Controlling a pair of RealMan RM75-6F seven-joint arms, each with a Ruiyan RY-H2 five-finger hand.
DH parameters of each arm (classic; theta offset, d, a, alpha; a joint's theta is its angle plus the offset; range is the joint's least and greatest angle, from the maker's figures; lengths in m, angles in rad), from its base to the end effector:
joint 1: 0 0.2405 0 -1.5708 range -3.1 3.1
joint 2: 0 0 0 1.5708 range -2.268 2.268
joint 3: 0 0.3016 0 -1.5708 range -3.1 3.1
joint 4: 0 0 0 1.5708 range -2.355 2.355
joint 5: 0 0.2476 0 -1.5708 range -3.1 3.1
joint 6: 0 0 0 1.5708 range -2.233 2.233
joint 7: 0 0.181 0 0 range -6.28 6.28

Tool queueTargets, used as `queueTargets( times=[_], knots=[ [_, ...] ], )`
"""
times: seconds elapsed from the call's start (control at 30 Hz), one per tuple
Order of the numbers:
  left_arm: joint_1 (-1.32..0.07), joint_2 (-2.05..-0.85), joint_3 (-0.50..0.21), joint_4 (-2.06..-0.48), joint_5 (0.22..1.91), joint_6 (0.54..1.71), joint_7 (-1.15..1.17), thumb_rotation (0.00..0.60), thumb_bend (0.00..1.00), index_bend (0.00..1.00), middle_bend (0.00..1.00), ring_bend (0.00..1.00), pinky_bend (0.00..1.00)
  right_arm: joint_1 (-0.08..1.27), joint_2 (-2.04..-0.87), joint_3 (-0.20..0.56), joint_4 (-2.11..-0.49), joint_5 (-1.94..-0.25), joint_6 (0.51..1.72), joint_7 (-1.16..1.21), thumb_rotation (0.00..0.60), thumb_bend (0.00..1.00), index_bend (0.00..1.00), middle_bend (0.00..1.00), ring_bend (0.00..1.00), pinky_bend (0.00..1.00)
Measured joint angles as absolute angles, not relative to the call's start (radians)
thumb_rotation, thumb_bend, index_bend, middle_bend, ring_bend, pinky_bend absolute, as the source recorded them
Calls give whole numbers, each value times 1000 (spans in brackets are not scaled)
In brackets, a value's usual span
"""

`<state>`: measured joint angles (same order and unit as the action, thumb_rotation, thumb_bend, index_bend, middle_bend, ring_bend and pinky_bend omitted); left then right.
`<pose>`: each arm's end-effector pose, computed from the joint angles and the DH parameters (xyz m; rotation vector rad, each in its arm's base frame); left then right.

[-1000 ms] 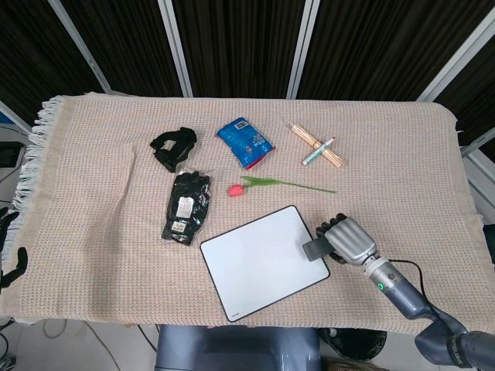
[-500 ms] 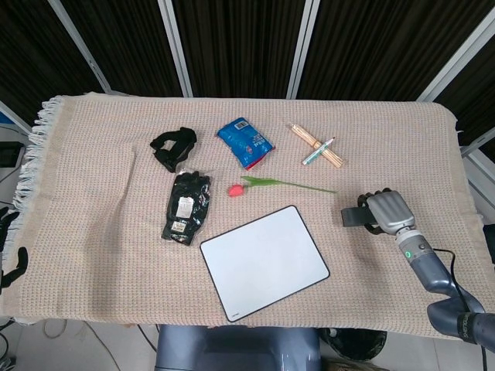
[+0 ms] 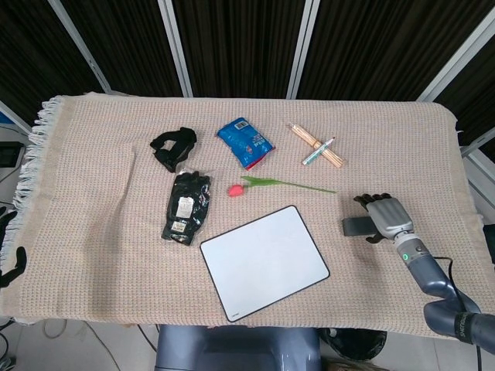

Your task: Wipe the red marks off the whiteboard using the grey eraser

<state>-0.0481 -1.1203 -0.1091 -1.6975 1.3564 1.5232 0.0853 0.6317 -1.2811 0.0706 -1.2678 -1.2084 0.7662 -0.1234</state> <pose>-0.3702 0.2219 0.1599 -1.1976 -0.9223 -0.8639 -0.3477 -0.4299 0.0467 1.8113 -0.9277 0.5038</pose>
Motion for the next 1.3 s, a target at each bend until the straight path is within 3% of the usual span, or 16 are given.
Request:
queueTargets(
  times=[0.17,0.3,0.57,0.87,1.07,1.3],
  knots=[
    [-49,-1121,-109,-1697,1356,1521,87,600,502,141,48,0,17,630,-1239,79,-1331,-1176,767,-151,600,47,0,4,53,148],
    [-48,-1121,-109,-1697,1356,1522,87,600,502,141,47,0,17,606,-1210,92,-1376,-1187,852,-150,600,47,0,4,53,148],
    [-48,-1121,-107,-1698,1361,1524,88,600,502,141,48,0,17,467,-1108,90,-1518,-1312,1157,-76,600,47,0,4,53,148],
    [-46,-1122,-105,-1703,1368,1529,86,600,502,141,48,0,17,244,-1088,29,-1541,-1459,1485,-23,600,47,0,4,52,145],
    [-43,-1120,-104,-1706,1372,1533,82,600,502,141,48,0,17,152,-1132,-11,-1491,-1506,1578,-36,600,48,0,0,52,145],
    [-43,-1116,-106,-1707,1372,1533,74,600,502,141,48,0,17,131,-1171,-4,-1451,-1519,1593,-61,600,48,0,0,52,145]
  ],
)
